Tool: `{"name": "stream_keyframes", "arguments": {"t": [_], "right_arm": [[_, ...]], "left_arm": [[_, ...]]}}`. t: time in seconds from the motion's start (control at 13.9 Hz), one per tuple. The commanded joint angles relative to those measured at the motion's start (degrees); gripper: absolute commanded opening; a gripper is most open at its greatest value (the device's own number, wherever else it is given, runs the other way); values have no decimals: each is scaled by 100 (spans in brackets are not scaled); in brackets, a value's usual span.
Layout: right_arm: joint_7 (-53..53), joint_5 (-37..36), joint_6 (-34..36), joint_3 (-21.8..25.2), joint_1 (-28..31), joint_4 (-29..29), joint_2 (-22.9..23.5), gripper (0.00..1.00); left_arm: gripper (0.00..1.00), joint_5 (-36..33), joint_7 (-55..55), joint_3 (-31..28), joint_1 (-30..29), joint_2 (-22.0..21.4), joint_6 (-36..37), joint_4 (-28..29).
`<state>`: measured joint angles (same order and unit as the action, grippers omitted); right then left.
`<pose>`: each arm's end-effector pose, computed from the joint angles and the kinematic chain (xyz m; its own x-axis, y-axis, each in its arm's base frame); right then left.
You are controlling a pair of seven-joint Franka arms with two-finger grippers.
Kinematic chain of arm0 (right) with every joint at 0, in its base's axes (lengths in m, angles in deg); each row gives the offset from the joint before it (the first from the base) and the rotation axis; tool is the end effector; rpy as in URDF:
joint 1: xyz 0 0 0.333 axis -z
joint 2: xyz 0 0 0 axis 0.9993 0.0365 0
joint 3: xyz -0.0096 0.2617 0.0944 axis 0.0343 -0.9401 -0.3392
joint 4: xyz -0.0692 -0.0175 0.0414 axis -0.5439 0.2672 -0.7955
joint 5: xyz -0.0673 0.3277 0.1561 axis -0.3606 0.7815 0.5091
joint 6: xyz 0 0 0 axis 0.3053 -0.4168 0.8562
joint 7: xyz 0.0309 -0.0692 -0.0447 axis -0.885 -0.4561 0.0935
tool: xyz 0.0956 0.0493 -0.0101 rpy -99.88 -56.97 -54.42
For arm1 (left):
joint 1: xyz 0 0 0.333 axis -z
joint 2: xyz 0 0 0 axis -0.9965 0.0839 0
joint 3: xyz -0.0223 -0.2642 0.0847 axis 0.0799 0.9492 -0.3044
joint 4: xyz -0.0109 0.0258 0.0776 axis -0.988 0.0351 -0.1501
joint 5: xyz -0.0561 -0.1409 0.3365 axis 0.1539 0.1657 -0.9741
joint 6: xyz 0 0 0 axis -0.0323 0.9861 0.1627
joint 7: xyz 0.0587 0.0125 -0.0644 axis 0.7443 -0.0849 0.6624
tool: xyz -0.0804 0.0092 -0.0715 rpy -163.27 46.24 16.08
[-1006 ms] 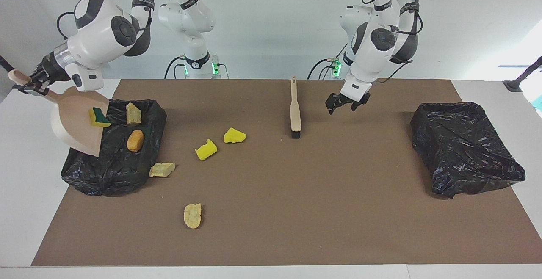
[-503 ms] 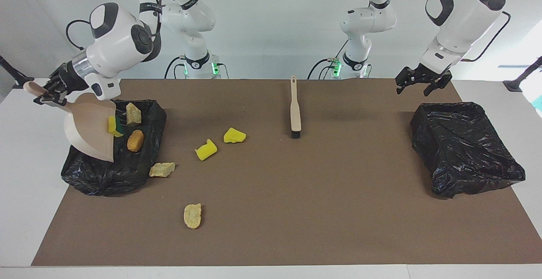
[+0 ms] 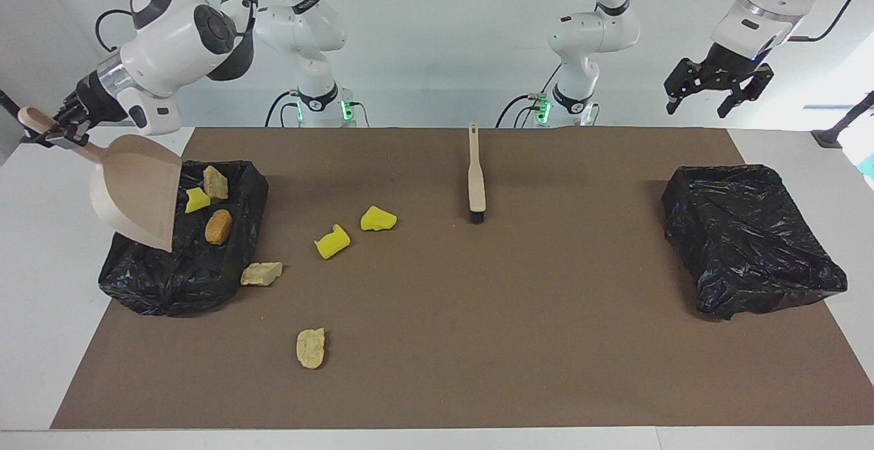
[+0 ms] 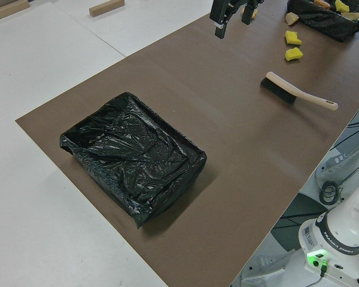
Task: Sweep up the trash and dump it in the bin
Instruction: 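Lift the emptied dustpan off the bag with the right gripper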
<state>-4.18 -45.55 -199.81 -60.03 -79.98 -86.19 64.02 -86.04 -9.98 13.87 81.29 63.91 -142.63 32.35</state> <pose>0.5222 -0.1134 0.5578 -0.0493 0.5015 -0.8638 0.9864 0.1601 0.0366 0.4815 -0.0137 0.6174 0.9900 -0.1407 -0.0084 -0.1405 -0.9900 0.0158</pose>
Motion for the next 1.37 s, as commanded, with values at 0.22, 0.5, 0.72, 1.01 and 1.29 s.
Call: {"name": "stream_keyframes", "arguments": {"t": [0.22,0.5,0.72,1.01,1.29], "right_arm": [[103,2183,370,-35,33,146,0,0],[-46,3396,502,-35,-2,85,-18,0],[-703,3775,546,-70,-125,67,-44,0],[-3029,4487,818,-61,-327,-3,0,0],[-5209,5216,1082,-70,-792,5,52,0]], "left_arm": [[100,-67,70,3,-15,116,171,-70],[100,-85,88,3,-6,308,161,-166],[100,-102,131,12,47,265,153,-167],[100,-85,246,21,56,239,144,-114],[100,-67,254,21,56,239,144,-105]]}}
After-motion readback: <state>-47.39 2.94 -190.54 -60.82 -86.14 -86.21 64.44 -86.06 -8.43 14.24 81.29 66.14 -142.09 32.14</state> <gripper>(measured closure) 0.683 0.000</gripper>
